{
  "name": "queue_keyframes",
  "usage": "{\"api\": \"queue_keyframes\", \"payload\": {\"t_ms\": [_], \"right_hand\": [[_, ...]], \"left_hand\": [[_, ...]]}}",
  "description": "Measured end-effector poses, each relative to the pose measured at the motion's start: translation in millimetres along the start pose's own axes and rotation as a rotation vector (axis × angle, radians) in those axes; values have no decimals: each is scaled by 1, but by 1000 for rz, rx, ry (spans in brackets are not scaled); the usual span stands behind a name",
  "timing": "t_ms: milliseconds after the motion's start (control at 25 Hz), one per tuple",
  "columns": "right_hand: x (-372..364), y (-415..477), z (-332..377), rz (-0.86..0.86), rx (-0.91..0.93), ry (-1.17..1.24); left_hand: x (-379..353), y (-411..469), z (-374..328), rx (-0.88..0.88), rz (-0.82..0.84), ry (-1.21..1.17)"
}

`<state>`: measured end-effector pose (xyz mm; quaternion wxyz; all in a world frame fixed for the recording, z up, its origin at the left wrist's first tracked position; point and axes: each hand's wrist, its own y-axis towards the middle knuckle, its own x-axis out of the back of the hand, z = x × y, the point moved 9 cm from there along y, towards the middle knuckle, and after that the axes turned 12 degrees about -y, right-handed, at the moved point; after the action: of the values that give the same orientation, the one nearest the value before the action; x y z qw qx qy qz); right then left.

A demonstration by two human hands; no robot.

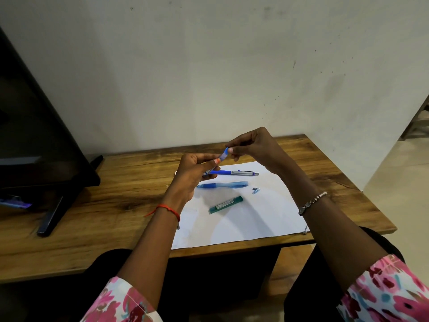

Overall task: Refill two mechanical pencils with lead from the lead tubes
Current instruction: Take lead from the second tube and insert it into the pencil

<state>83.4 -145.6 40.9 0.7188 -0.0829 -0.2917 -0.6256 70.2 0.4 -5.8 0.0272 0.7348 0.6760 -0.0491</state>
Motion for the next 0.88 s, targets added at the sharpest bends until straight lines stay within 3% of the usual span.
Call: {"api": "queue_keyframes", "payload": {"t_ms": [880], "right_hand": [[-1,0,0,11,9,-33]], "left_hand": [[3,0,1,25,-37,4]]}}
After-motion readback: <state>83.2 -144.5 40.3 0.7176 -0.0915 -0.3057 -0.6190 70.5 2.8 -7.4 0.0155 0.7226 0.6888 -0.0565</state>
